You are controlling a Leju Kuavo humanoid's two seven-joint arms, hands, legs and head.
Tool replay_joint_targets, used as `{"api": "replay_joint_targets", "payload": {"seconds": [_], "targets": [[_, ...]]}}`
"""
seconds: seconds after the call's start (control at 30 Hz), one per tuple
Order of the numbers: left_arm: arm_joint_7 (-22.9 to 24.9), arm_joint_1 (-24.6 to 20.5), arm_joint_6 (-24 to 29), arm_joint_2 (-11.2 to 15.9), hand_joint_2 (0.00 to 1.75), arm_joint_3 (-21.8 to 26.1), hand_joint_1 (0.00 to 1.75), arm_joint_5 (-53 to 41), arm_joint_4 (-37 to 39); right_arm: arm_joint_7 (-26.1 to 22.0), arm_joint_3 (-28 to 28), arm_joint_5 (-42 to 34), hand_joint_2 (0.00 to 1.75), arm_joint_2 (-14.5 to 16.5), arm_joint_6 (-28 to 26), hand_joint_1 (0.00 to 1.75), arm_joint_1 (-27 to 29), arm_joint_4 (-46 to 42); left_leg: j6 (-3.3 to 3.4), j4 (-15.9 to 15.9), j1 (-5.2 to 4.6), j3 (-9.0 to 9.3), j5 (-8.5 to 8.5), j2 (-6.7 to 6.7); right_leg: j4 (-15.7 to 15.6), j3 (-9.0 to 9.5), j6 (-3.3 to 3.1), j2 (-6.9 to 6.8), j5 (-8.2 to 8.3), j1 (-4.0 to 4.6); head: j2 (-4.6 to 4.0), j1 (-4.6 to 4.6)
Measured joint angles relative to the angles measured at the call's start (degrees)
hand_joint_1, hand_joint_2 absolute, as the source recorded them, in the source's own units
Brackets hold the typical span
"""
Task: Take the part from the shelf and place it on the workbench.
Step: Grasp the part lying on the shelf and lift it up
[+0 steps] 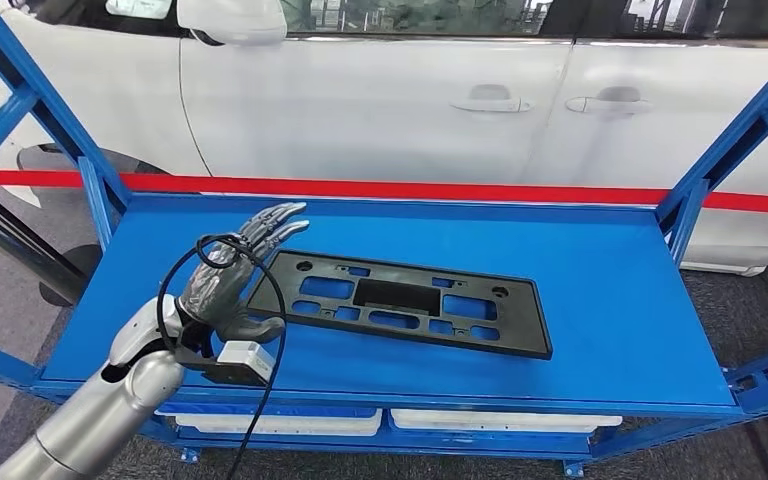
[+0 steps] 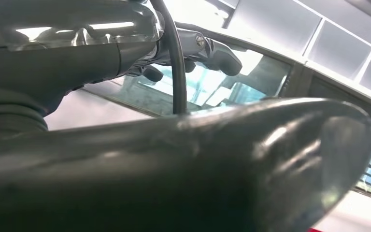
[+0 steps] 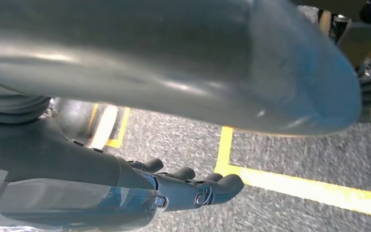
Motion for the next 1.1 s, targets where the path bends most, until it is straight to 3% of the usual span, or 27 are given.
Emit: {"api": "replay_joint_targets", "payload": {"seconds": [0.03,0.13,0.17,0.2,0.27,0.33,0.4,0.53,0.73,0.87,1.1], "targets": [[0.0,0.0,0.0,0.0,0.0,0.0,0.0,0.0,0.0,0.0,0.0,0.0,0.0,0.0,0.0,0.0,0.0,0.0,0.32,-0.3,0.12,0.33,0.01,0.01,2.4,-1.19,0.26,-0.02,-1.19,-0.03,0.0,0.01],[0.8,0.0,-1.3,0.0,0.0,-0.1,0.0,0.9,0.1,0.0,0.0,-0.1,0.0,0.0,0.0,0.0,0.1,0.0,0.86,-0.3,-0.06,0.86,-0.48,0.07,12.7,-7.62,0.71,-0.04,-4.74,-0.11,0.0,0.01],[1.4,0.0,-2.2,-0.1,0.44,-0.2,0.0,1.6,0.2,0.0,0.0,-0.1,0.0,0.0,0.0,0.0,0.1,0.0,0.91,-0.3,-0.1,1.08,-0.72,0.05,14.2,-9.04,0.77,-0.05,-4.4,-0.11,0.0,0.01],[2.1,0.1,-3.3,-0.1,0.87,-0.3,0.0,2.3,0.4,0.0,0.0,-0.2,0.0,0.0,0.0,0.0,0.1,0.0,0.88,-0.2,-0.13,1.37,-1.01,0.01,13.7,-9.44,0.76,-0.05,-2.98,-0.11,0.0,0.01],[3.4,0.1,-5.2,-0.3,1.75,-0.9,0.0,3.4,0.9,0.0,0.0,-0.5,0.0,-0.1,0.0,0.0,0.2,0.0,0.69,-0.1,-0.14,2.14,-1.73,-0.09,7.6,-7.49,0.48,-0.05,1.91,-0.08,0.0,0.01],[4.5,0.1,-6.0,-0.5,1.75,-1.5,0.0,3.2,1.5,0.1,0.0,-0.7,0.0,-0.1,0.0,0.0,0.2,0.0,0.19,0.2,-0.4,2.5,-2.46,-0.16,1.6,-5.11,-0.09,-0.01,4.74,0.13,0.0,0.0],[5.2,0.1,-5.6,-0.6,1.75,-2.1,0.0,1.9,2.0,0.1,0.0,-0.8,0.0,-0.1,0.0,0.0,0.1,0.0,-0.06,0.4,-0.66,2.47,-2.83,-0.13,-0.3,-4.42,-0.5,0.13,4.77,0.21,0.0,-0.01],[5.6,0.1,-2.4,-0.8,1.75,-3.4,0.0,-2.5,3.0,0.3,0.0,-0.7,0.0,0.0,0.0,0.0,0.1,0.0,0.47,0.0,-0.73,2.74,-2.93,-0.03,-0.7,-4.32,-0.71,0.29,4.6,0.2,0.0,-0.01],[6.5,0.1,1.8,-0.9,1.75,-5.6,0.0,-9.8,5.5,0.4,0.4,-0.6,0.0,0.0,0.0,0.0,0.1,0.0,0.0,-0.5,-0.66,3.22,-2.98,-0.03,-0.6,-4.07,-1.2,0.29,4.3,0.34,0.0,-0.01],[6.3,0.1,3.1,-0.9,1.75,-6.6,0.0,-11.9,6.9,0.4,0.5,-0.5,0.0,0.0,0.0,0.0,0.0,0.0,-0.47,-0.6,-0.61,3.23,-2.96,-0.03,-0.6,-4.04,-1.22,0.28,4.29,0.36,0.0,-0.01],[5.3,0.1,3.7,-0.8,1.75,-7.6,0.0,-13.6,8.2,0.5,0.8,-0.4,0.0,0.0,0.0,0.0,0.0,0.0,-0.65,-0.6,-0.63,3.25,-2.89,-0.04,-0.6,-3.98,-1.23,0.25,4.31,0.29,0.0,-0.01]]}}
